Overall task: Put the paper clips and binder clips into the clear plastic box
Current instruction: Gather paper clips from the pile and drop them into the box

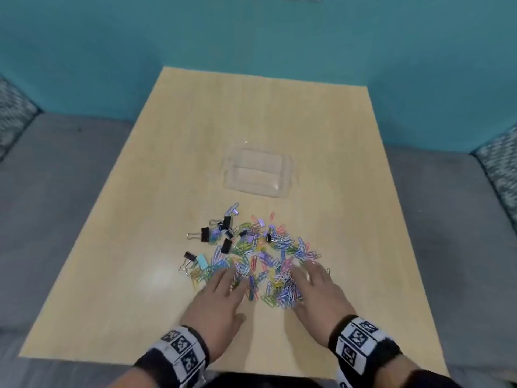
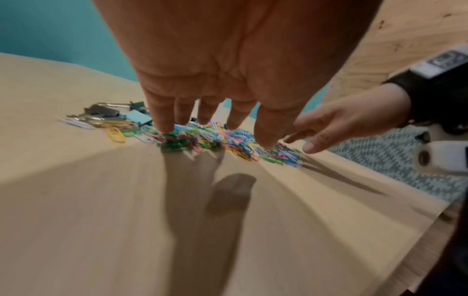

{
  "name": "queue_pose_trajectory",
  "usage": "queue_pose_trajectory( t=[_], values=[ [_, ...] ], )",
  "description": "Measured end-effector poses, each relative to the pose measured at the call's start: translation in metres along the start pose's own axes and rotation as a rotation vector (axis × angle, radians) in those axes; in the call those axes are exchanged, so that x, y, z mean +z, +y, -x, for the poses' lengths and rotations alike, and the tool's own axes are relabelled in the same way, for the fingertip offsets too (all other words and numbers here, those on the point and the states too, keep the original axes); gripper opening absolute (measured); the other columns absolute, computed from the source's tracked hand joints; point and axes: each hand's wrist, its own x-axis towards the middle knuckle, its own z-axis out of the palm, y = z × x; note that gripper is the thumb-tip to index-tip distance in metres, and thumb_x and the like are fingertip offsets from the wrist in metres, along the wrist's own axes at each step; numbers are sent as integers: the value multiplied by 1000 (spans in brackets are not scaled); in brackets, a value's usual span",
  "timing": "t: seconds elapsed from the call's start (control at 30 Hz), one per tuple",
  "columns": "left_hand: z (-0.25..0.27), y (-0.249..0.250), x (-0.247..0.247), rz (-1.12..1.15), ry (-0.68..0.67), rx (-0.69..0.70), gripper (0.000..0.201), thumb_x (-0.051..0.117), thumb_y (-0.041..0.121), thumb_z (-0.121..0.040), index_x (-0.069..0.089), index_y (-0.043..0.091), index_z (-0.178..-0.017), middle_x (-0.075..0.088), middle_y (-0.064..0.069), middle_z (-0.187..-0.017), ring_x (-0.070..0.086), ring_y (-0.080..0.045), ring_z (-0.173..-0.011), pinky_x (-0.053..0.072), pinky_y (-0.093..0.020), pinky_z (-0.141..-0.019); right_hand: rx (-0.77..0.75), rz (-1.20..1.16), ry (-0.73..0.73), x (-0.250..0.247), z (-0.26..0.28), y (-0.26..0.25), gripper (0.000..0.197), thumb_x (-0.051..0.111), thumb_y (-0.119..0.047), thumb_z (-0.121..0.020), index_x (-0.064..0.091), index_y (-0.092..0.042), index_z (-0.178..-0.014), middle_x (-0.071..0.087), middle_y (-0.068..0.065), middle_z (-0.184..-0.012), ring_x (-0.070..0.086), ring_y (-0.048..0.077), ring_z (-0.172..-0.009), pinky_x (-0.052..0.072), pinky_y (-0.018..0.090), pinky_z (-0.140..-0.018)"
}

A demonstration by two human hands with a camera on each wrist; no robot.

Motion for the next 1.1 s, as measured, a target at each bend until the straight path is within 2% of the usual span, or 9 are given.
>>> queue_pose_trajectory(
  t=[0.1,0.2,0.3,0.4,0.53,0.67,0.8,0.93,1.1],
  values=[
    [-19,10,3,-50,92,-67,75,46,51,-87,12,24,-149,5,-9,-159,4,-33,-144,24,-47,-113,118,-32,31,1,-17,0,92,53,-59,-83,-2,-27,-148,-10,3,-159,-10,25,-145,20,47,-114],
    [-32,15,13,-90,159,-52,75,52,53,-82,24,24,-145,22,-12,-155,18,-35,-142,34,-50,-105,97,4,7,9,-30,0,103,54,-66,-78,-9,-26,-149,-17,4,-158,-14,27,-144,16,51,-114],
    [-38,20,19,-152,159,-28,77,63,52,-76,35,22,-141,32,-14,-151,29,-37,-138,39,-52,-99,36,61,17,14,-34,-2,93,49,-61,-84,-7,-24,-149,-15,6,-158,-14,30,-144,13,50,-115],
    [-39,23,24,-163,173,6,77,70,48,-72,41,21,-138,37,-15,-148,35,-38,-134,43,-51,-95,-32,87,75,20,-33,-9,77,52,-50,-87,15,-22,-148,6,10,-158,4,34,-144,23,49,-111],
    [-42,25,21,-166,185,37,71,75,41,-69,47,22,-131,43,-13,-142,42,-36,-127,48,-49,-86,-100,131,163,23,-34,-11,63,73,-34,-72,49,-19,-128,47,11,-137,45,34,-121,50,45,-83],
    [-47,21,16,-168,170,64,69,80,23,-57,51,19,-120,51,-12,-125,46,-34,-109,52,-44,-73,-160,164,176,19,-37,-10,59,73,-10,-54,57,-16,-111,56,9,-109,52,32,-90,49,39,-62],
    [-52,16,11,-169,168,119,60,69,4,-52,56,14,-109,55,-11,-106,48,-31,-91,53,-42,-61,-200,193,123,8,-42,-11,50,66,1,-45,56,-13,-92,54,9,-87,50,29,-72,43,37,-50],
    [-57,11,4,-192,163,133,51,66,0,-47,61,16,-95,54,-7,-93,47,-26,-82,49,-35,-47,-193,161,17,0,-46,-12,46,60,6,-57,51,-12,-98,50,10,-97,49,32,-84,34,36,-57],
    [-57,7,-5,-165,192,178,40,63,-4,-44,60,18,-78,51,-1,-78,47,-21,-67,42,-29,-46,-195,133,-2,-10,-47,-13,45,52,7,-70,45,-13,-110,44,8,-107,44,28,-93,27,35,-63]
  ],
)
